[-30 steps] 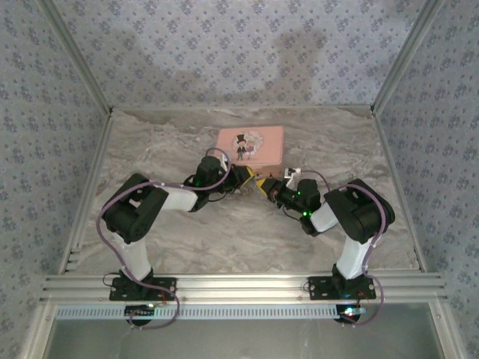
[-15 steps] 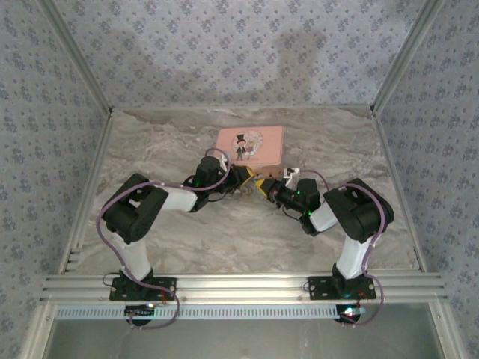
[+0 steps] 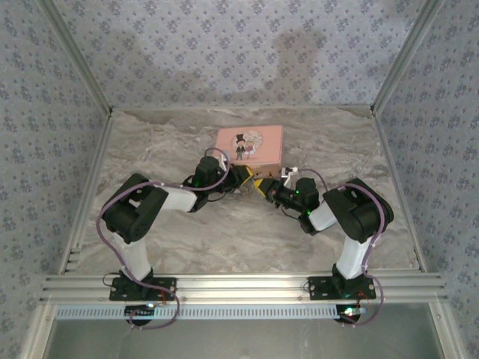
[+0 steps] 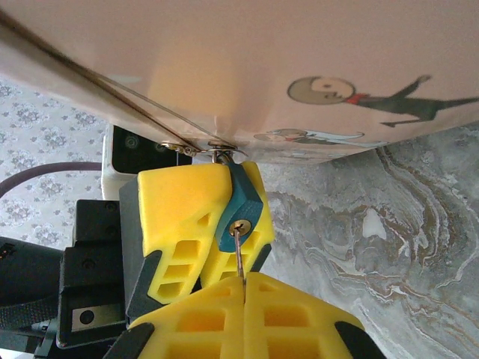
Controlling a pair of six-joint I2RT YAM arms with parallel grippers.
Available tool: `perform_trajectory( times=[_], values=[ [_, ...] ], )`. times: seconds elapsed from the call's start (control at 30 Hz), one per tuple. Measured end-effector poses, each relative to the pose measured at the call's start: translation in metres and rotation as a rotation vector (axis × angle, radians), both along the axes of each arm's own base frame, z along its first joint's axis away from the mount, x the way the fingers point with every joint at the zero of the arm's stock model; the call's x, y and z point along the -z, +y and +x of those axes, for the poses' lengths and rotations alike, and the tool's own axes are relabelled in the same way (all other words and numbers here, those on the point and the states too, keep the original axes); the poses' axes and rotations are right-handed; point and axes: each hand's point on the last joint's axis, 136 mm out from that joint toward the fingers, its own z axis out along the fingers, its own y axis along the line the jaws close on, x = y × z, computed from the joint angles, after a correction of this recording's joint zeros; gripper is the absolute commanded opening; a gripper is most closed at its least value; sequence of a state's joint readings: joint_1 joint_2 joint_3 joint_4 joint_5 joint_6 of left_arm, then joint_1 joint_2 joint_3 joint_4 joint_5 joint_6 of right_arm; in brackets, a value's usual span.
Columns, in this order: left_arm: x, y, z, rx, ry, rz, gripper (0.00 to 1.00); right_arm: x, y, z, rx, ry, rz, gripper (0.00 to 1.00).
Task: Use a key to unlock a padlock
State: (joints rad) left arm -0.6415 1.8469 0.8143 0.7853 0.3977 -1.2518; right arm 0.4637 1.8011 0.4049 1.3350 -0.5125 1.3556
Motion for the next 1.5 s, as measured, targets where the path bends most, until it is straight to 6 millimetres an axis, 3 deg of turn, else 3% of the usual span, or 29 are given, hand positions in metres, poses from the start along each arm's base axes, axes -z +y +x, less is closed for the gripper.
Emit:
perform_trajectory(
  times=[0.53, 1.5],
  values=[
    [-0.005, -0.002, 0.0, 0.001, -0.003, -0.025, 0.06, -0.003, -0.005, 0.004, 0.014, 0.018, 0.025, 0.0],
    [-0.006, 0.0, -0.001, -0.005, -0.01, -0.038, 0.05, -0.004, -0.008, 0.014, 0.043, 0.202, 0.167, 0.0]
  ],
)
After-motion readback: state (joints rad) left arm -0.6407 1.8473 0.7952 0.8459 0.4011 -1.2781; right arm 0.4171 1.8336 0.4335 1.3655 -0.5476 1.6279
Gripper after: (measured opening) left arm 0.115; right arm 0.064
